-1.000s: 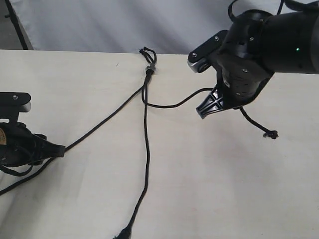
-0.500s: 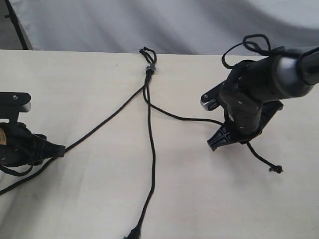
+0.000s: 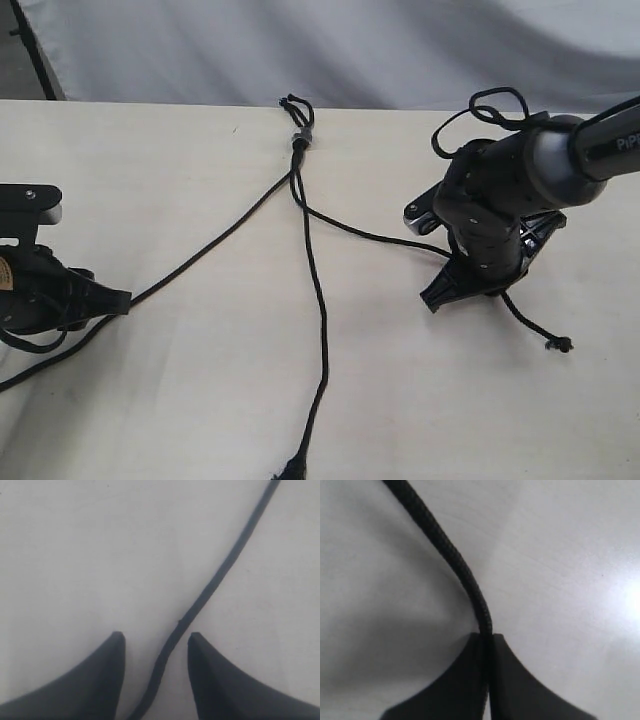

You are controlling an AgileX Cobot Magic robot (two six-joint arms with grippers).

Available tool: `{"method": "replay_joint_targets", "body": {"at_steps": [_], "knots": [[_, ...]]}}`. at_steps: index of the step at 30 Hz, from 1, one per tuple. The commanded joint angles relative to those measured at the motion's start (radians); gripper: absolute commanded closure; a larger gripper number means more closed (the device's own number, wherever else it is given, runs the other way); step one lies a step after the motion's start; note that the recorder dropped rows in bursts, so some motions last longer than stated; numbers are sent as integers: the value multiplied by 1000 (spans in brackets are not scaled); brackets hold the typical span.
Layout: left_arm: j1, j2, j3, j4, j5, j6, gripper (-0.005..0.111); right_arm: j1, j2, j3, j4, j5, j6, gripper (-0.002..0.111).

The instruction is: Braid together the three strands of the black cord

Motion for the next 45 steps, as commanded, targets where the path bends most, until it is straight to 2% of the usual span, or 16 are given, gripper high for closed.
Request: {"method": "replay_joint_targets", "body": {"at_steps": [1, 2, 3, 4, 5, 7, 11, 17, 21, 26, 32, 36, 41, 45], "knots": [[8, 0, 6, -1, -16, -6, 67, -2, 15, 2, -64, 32, 117, 89], [8, 0, 6, -1, -16, -6, 67, 3, 15, 2, -82, 55, 131, 80], [8, 0, 6, -1, -18, -6, 67, 16, 15, 2, -100, 80, 136, 61], [8, 0, 6, -1, -18, -6, 67, 21, 15, 2, -105, 82, 136, 52], [8, 0, 6, -1, -18, -6, 67, 34, 15, 2, -105, 68, 136, 35], [8, 0, 6, -1, -18, -6, 67, 53, 13, 2, -114, 69, 136, 21], [8, 0, 6, -1, -18, -6, 67, 87, -42, -17, -123, 134, 139, 18], [8, 0, 6, -1, -18, -6, 67, 134, -240, -17, -88, 126, 183, 18], [8, -2, 6, -4, -18, -10, 67, 215, -386, -15, -86, 126, 187, 18], [4, -26, 6, -4, -18, -30, 67, 261, -430, -15, -95, 98, 185, 18], [-133, -51, -16, -4, -20, -28, 67, 261, -430, -15, -119, 73, 185, 18], [-280, -49, -64, -7, 14, -52, 67, 261, -430, -15, -164, 100, 185, 18], [-490, -16, -171, -34, 144, -56, 67, 261, -436, -15, -237, 214, 251, 18], [-620, 54, -253, -34, 229, -69, 67, 261, -448, -15, -249, 277, 268, 18]]}}
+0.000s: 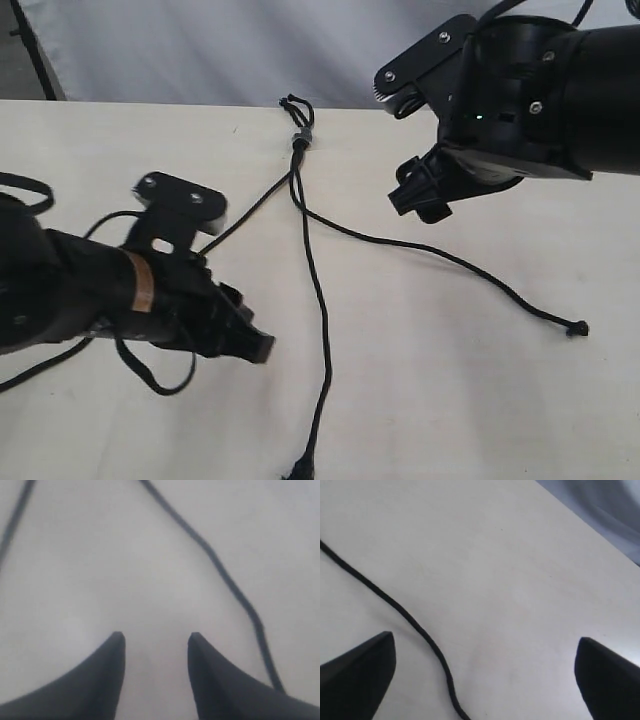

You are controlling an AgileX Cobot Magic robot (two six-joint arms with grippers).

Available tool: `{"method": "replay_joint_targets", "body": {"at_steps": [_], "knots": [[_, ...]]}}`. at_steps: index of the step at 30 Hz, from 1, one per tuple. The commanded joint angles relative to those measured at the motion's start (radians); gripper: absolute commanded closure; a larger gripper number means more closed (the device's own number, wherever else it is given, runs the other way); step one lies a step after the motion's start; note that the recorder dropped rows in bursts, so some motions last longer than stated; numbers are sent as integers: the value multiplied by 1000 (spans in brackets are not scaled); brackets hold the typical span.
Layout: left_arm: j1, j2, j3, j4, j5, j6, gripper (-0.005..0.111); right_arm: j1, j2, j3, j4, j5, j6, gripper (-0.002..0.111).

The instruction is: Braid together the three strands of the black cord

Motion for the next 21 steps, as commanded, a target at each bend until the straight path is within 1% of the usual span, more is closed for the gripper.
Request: {"method": "replay_joint_targets", "body": {"at_steps": [1, 5, 9, 13, 16, 18, 20, 21], "knots": [[-136, 80, -92, -14, 113, -31, 67, 0, -22, 0, -29, 77, 24, 18], [-210, 167, -172, -14, 159, -38, 67, 0, -22, 0, -29, 111, 24, 18], [-261, 248, -241, -10, 187, -36, 67, -2, -22, 0, -29, 154, 24, 18], [-268, 331, -316, -2, 275, -4, 67, -2, -22, 0, -29, 159, 24, 18], [-268, 388, -353, -2, 290, 2, 67, -2, -22, 12, -31, 146, 24, 18], [-268, 429, -374, 30, 307, 1, 67, -2, -22, 31, -31, 143, 24, 18], [-268, 464, -391, 43, 343, -25, 72, -2, -22, 53, -31, 134, 26, 18], [-268, 479, -399, 43, 359, -35, 77, -2, -22, 63, -31, 122, 26, 18]]}}
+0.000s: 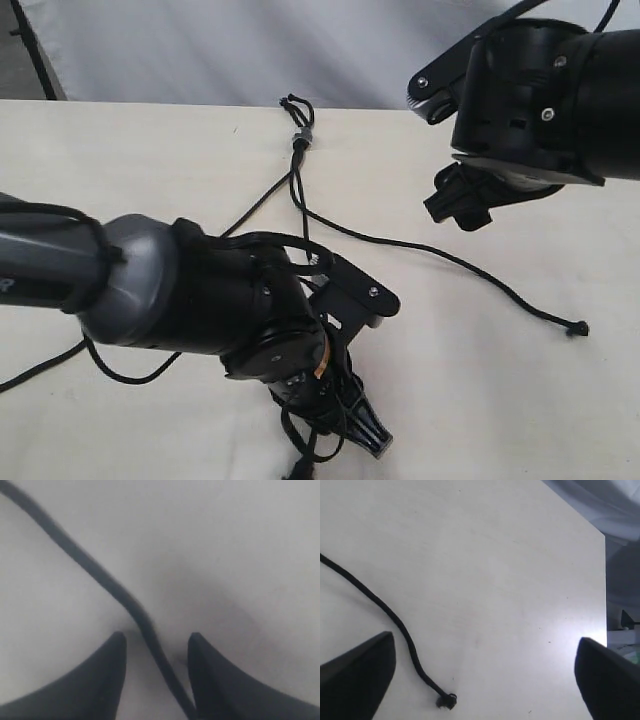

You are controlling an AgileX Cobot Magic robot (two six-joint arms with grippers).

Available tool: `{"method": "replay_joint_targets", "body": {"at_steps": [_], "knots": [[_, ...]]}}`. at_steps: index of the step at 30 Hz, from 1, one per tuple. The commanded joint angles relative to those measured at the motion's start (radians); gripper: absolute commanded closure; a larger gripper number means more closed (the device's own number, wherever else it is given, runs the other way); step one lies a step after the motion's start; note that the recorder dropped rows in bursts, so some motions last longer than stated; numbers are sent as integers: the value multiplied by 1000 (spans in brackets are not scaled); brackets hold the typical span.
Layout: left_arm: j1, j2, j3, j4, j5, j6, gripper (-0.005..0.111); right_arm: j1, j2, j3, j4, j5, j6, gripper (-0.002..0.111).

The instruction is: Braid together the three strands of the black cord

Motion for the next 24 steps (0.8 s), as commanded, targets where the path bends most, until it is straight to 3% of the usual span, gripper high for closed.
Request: {"method": "replay_joint_targets", "body": {"at_steps": [1, 4, 13, 18, 24], "knots": [[-6, 74, -33, 30, 78, -35, 83, -2, -8, 43, -15, -37, 9, 18], [-6, 77, -40, 30, 103, -31, 107, -2, -8, 49, -15, -68, 9, 18], [27, -81, -40, 174, 262, 21, 107, -2, -8, 51, -13, -72, 17, 18], [143, -155, -40, 320, 408, 21, 107, -2, -8, 53, -13, -89, 32, 18], [358, -156, -11, 329, 319, 55, 107, -2, -8, 53, -9, -127, 47, 18]]}}
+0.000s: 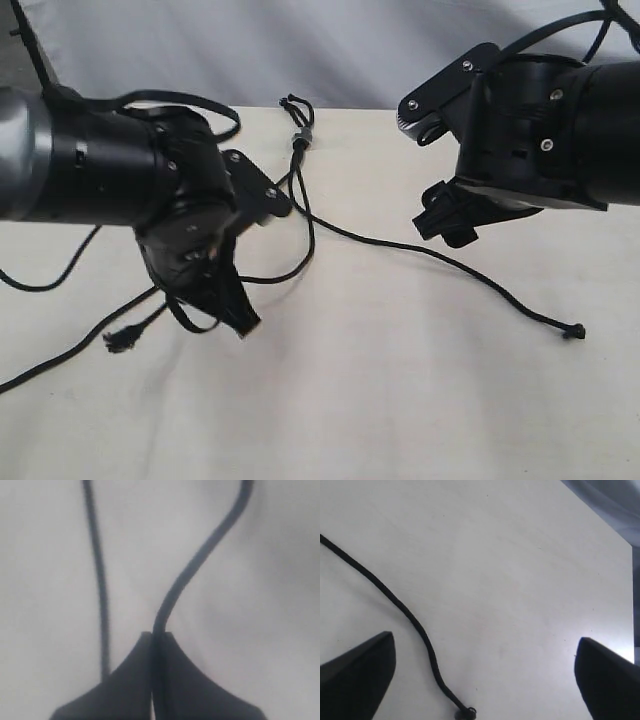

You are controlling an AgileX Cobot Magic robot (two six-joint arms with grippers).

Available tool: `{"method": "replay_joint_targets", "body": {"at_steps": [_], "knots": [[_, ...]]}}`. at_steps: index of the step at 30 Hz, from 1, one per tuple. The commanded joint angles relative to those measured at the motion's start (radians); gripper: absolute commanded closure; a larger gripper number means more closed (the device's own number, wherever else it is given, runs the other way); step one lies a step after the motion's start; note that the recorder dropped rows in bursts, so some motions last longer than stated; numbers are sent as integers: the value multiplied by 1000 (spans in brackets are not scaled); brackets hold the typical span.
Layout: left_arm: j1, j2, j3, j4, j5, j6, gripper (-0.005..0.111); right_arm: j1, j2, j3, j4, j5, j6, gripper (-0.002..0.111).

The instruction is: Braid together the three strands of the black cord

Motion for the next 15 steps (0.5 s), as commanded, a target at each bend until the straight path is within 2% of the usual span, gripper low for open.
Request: {"method": "replay_joint_targets", "body": {"at_steps": [1, 4, 9, 15], "knots": [[143, -4, 44, 13, -107, 34, 107, -2, -8, 3, -7, -25, 26, 18], [222, -3, 96, 13, -259, 55, 107, -2, -6, 3, -7, -32, 25, 18], [324, -1, 199, 13, -523, 181, 107, -2, -6, 3, -1, -48, 25, 18], [414, -1, 259, 13, -652, 186, 107, -2, -6, 3, 10, -51, 25, 18]]}}
